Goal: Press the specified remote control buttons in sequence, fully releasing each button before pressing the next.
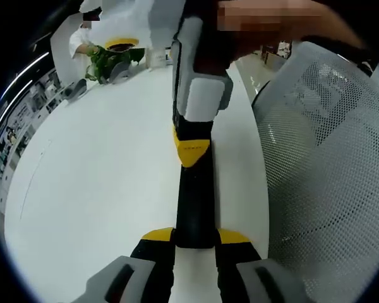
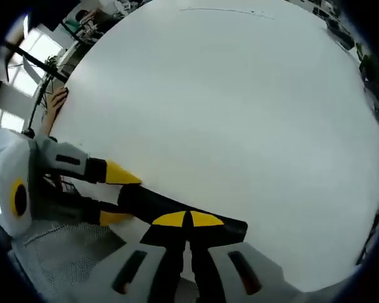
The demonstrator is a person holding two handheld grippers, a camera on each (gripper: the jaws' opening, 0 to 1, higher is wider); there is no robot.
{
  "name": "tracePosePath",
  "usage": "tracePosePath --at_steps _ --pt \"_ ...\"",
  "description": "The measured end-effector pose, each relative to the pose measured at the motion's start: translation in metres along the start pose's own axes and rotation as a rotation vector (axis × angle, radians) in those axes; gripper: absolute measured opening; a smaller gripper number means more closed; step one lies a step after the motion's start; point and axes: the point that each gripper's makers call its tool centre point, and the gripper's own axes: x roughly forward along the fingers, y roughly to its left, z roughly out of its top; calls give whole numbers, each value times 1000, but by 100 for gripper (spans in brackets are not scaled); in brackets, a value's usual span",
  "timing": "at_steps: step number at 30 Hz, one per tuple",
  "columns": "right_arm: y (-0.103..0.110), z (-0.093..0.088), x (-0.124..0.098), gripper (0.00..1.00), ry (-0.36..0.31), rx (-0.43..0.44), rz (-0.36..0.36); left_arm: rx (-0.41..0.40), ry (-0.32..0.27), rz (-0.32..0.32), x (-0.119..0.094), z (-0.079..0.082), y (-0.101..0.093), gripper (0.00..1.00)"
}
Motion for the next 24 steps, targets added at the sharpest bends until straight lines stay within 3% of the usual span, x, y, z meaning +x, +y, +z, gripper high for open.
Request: tracePosePath --at_steps 15,24 --pt "2 1 3 0 171 -26 -22 -9 2 0 0 0 0 24" --pt "2 3 6 0 177 -88 -73 -13 7 2 0 0 1 24"
